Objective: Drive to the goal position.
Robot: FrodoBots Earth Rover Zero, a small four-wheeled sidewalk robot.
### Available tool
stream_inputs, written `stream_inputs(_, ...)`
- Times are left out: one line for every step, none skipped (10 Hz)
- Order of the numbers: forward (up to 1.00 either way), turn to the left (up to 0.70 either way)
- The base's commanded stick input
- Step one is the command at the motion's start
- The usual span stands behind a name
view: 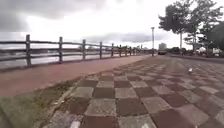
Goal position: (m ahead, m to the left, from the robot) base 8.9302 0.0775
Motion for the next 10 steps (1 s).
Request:
stream_inputs(0.7,0.27)
stream_inputs(0.7,0.24)
stream_inputs(0.7,0.12)
stream_inputs(0.7,0.01)
stream_inputs(0.7,0.0)
stream_inputs(0.7,0.0)
stream_inputs(0.7,0.0)
stream_inputs(0.7,0.0)
stream_inputs(0.7,0.0)
stream_inputs(0.7,0.0)
